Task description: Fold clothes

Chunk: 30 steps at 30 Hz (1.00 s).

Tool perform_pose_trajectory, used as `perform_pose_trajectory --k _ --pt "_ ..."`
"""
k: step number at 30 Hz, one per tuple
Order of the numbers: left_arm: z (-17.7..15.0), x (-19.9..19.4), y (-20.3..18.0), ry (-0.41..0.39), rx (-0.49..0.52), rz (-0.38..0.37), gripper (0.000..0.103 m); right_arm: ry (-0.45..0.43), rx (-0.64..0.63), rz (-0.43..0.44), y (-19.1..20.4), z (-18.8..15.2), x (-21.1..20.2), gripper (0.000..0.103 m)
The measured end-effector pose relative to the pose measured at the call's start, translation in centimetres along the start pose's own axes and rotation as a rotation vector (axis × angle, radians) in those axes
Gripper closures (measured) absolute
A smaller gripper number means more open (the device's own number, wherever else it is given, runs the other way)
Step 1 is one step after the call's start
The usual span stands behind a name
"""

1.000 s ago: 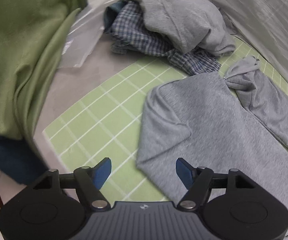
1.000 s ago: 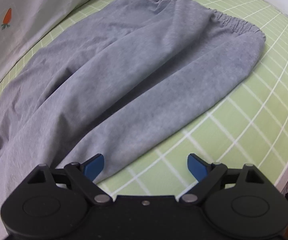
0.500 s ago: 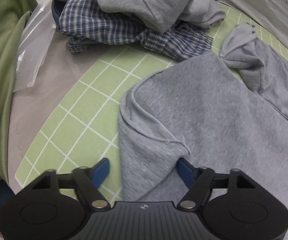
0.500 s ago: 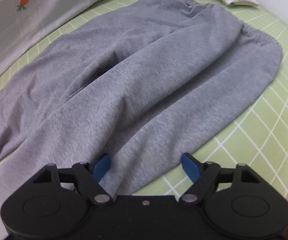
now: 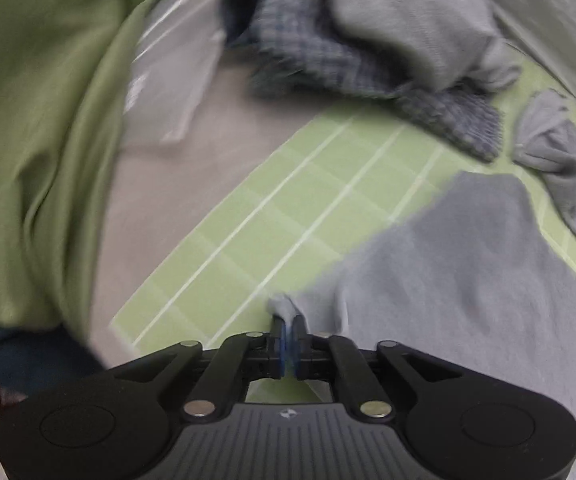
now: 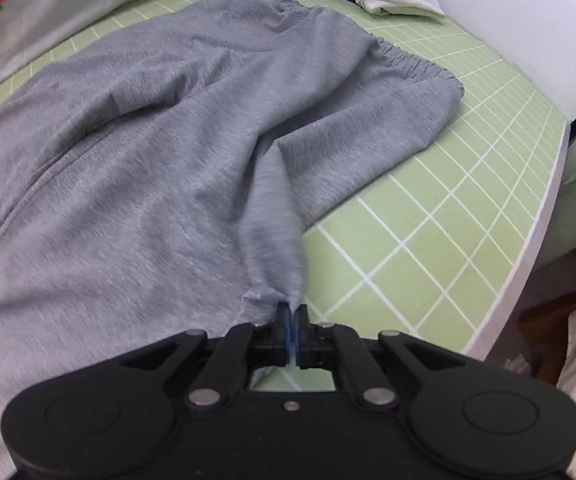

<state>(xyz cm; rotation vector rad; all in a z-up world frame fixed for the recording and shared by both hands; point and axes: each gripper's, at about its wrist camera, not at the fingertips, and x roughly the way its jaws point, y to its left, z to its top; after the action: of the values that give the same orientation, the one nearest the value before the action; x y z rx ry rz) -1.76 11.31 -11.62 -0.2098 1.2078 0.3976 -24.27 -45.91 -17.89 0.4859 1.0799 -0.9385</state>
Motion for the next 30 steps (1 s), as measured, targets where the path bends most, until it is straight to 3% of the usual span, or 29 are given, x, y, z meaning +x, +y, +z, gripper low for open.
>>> perform_pose_trajectory --k 1,2,3,4,5,6,10,17,20,23,24,30 --pt "0.1 -0.2 0.2 -0.012 -0.007 -0.002 0.089 0.006 0.002 -0.005 -0.2 -0.1 0.1 0.094" --pt "0.2 -0.5 0.4 -0.026 -0.014 -0.005 0.083 0.012 0.004 -0.010 -0.5 -0.2 0.1 0.078" --pt "0.5 -0.8 0.2 -0.050 -0.010 -0.005 0.071 0.005 0.006 -0.002 -0.6 -0.1 0.0 0.057" --pt "0.9 -1.1 -0.3 -0.073 0.002 -0.006 0.058 -0.017 0.003 0.014 -0.4 0.0 -0.4 0.048" --pt "1.5 -1.3 -1.0 -0.093 0.027 -0.014 0.051 -0.042 -0.010 0.024 0.0 0.2 -0.8 0.037" --pt "2.0 -1.5 -1.7 -0.114 0.052 -0.023 0.041 -0.055 -0.022 0.026 0.3 0.3 -1.1 0.034" --pt "3.9 -0.9 -5.1 -0.133 0.167 -0.101 0.030 -0.060 -0.041 0.020 1.4 0.1 -1.6 0.026" --pt "5.4 1.9 -9.4 -0.085 0.272 -0.172 0.029 -0.071 -0.074 0.010 3.2 -0.3 -2.3 0.024" --pt "5.6 2.7 -10.0 -0.069 0.270 -0.175 0.037 -0.075 -0.088 0.006 4.0 -0.5 -2.6 0.024" --pt "5.7 2.9 -9.8 -0.089 0.272 -0.154 0.092 -0.079 -0.102 0.001 4.8 -0.6 -2.9 0.024" --pt "6.0 2.9 -9.5 -0.091 0.260 -0.143 0.099 -0.076 -0.102 0.001 4.8 -0.7 -2.9 0.024" --pt "7.7 3.2 -7.2 -0.106 0.132 -0.059 0.099 -0.082 -0.080 0.016 3.0 -0.1 -3.3 0.022"
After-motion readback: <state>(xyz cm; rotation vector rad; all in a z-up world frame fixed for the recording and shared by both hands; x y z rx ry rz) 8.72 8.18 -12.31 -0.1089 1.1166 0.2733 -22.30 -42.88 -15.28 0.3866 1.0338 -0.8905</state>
